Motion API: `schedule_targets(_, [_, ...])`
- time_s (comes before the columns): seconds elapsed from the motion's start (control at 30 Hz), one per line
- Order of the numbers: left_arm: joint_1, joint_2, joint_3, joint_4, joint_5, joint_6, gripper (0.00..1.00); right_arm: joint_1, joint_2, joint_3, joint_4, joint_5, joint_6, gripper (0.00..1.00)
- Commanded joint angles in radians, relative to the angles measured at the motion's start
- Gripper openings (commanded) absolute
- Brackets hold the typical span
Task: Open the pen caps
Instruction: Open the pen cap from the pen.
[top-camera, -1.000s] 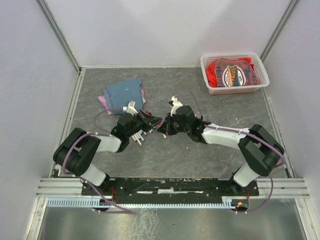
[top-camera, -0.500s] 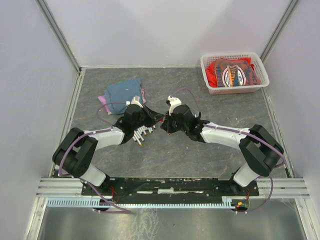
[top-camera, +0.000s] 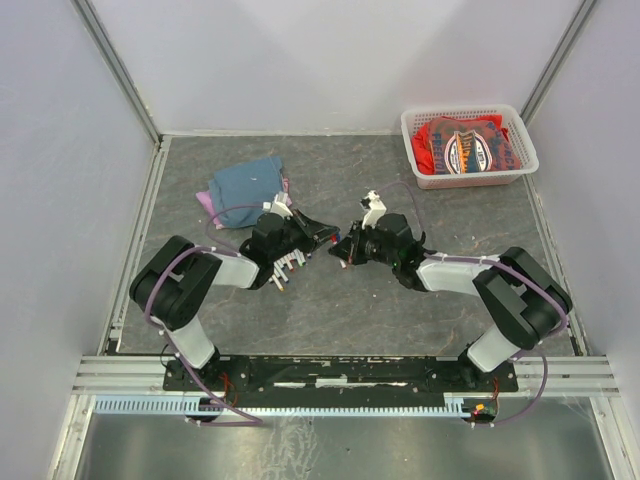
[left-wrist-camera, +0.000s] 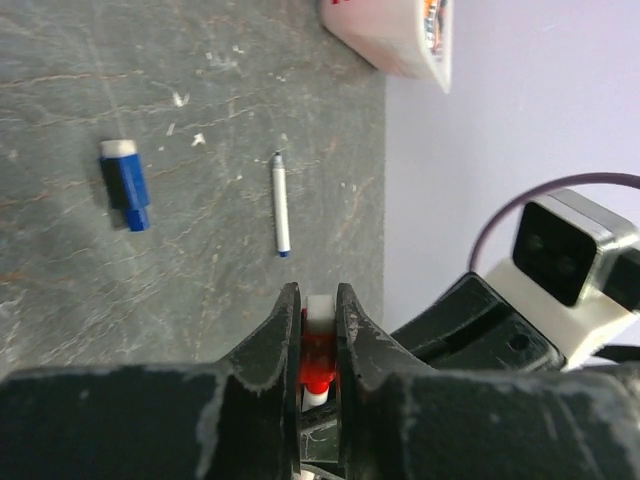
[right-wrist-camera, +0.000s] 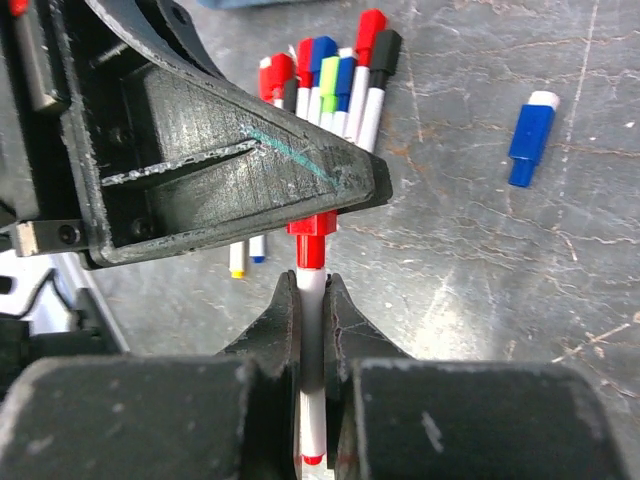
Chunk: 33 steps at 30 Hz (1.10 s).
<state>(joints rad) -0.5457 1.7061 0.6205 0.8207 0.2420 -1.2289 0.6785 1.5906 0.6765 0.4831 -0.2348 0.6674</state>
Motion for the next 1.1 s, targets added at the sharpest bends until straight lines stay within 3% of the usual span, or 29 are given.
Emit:
schedule_targets(0.0, [0.044,0.013,0.007,0.284,-0.066,-0.078,0.03,-0.03,-0.007,-0.06,0.193,-0.185,0.132,0.01])
schedule_targets(0.2, [0.05,0.013,0.015,0.306,-0.03,-0.067,0.03,-0.04,-0.016,-0.058,0.129,-0.187,0.094,0.01])
schedule_targets(0.37, [0.054,0.036,0.006,0.394,-0.002,-0.122,0.03,-0.055,0.017,-0.093,0.241,-0.236,0.126,0.01])
schedule_targets(0.43, [0.06,0.044,0.002,0.392,0.004,-0.151,0.03,-0.055,0.003,-0.09,0.163,-0.194,0.087,0.01])
schedule_targets(0.57, [0.067,0.019,0.021,0.201,-0.021,-0.145,0.03,-0.021,-0.083,-0.044,-0.167,0.054,-0.119,0.01])
schedule_targets(0.73, [0.052,-0.087,0.109,-0.216,-0.204,0.004,0.03,0.005,-0.135,-0.034,-0.306,0.26,-0.192,0.01])
schedule_targets(1.07, [0.009,-0.078,0.216,-0.387,-0.344,0.067,0.03,0.073,-0.104,-0.017,-0.343,0.378,-0.267,0.01])
